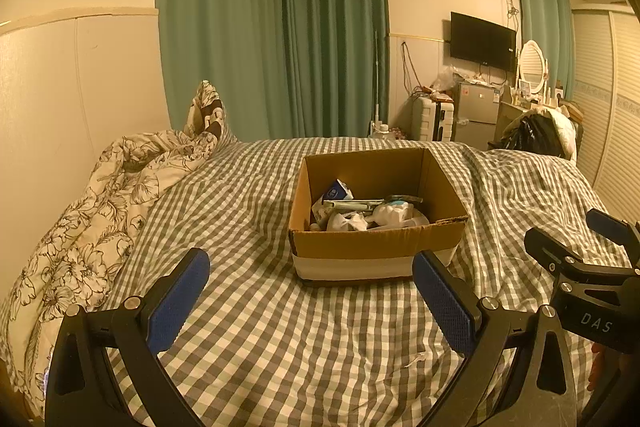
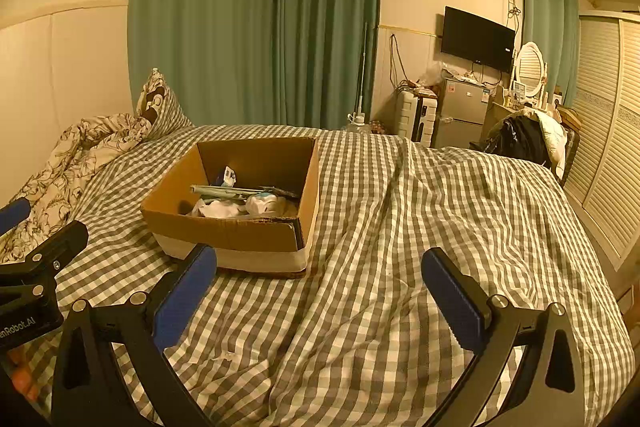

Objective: Organize objects

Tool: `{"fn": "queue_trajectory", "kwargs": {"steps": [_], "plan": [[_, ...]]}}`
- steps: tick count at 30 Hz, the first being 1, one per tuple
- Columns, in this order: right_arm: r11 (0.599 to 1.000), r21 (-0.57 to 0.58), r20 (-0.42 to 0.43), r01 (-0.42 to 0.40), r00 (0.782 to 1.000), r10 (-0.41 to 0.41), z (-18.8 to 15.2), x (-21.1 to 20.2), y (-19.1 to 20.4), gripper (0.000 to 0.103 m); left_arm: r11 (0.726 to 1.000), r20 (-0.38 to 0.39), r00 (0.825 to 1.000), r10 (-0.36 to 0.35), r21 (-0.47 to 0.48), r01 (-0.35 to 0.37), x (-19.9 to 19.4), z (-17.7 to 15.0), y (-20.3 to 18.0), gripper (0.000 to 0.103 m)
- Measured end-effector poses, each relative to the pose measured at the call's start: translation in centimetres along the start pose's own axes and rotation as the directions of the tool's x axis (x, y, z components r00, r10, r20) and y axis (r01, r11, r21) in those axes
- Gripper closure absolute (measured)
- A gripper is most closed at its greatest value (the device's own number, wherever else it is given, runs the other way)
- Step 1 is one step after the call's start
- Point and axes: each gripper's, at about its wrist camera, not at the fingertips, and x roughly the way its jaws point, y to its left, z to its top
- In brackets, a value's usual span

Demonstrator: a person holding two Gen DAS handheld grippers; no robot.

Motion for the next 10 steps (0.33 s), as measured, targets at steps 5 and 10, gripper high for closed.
{"fn": "queue_trajectory", "kwargs": {"steps": [5,10], "plan": [[1.000,-0.005,-0.006,-0.001,1.000,0.001,-0.20,0.10,-0.02,0.000,1.000,-0.007,1.000,0.009,-0.003,-0.009,0.14,-0.31,0.06,0.000],[1.000,-0.009,-0.013,-0.005,1.000,0.005,-0.17,0.32,0.03,0.000,1.000,-0.008,1.000,0.018,0.005,-0.018,0.18,-0.41,-0.09,0.000]]}}
